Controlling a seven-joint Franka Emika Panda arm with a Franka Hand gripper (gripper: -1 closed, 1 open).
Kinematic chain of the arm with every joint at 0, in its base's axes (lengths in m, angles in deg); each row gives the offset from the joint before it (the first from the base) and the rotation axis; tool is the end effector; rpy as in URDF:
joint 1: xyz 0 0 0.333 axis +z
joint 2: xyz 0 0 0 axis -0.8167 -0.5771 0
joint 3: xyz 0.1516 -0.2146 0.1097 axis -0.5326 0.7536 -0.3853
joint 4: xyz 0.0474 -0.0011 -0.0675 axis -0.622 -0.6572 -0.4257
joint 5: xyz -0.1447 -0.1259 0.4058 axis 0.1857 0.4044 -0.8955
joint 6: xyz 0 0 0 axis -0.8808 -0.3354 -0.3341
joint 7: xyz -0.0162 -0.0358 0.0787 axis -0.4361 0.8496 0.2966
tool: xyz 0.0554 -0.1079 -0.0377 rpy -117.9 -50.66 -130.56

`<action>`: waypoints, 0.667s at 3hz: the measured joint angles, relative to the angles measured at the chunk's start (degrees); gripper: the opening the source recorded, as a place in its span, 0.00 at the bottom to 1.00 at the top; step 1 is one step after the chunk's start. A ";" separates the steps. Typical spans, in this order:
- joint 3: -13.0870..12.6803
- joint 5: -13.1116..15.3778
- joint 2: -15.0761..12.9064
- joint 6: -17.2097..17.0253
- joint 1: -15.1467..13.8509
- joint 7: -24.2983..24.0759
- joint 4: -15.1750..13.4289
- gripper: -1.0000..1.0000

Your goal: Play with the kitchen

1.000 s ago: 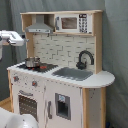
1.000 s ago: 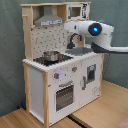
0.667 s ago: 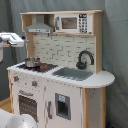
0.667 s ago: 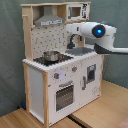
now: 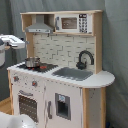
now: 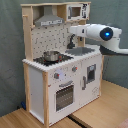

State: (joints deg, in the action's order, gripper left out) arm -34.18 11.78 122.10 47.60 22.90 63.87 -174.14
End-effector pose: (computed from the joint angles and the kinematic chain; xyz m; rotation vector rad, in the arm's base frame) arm 0.4011 0.4064 0.6291 0.9584 1.3024 0.3742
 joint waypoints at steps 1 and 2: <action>2.51 1.22 1.17 3.35 2.13 0.43 -3.04 1.00; 5.91 1.91 2.50 7.93 3.27 2.12 -5.96 1.00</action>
State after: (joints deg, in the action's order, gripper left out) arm -28.27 13.69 124.60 55.53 26.17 65.99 -180.10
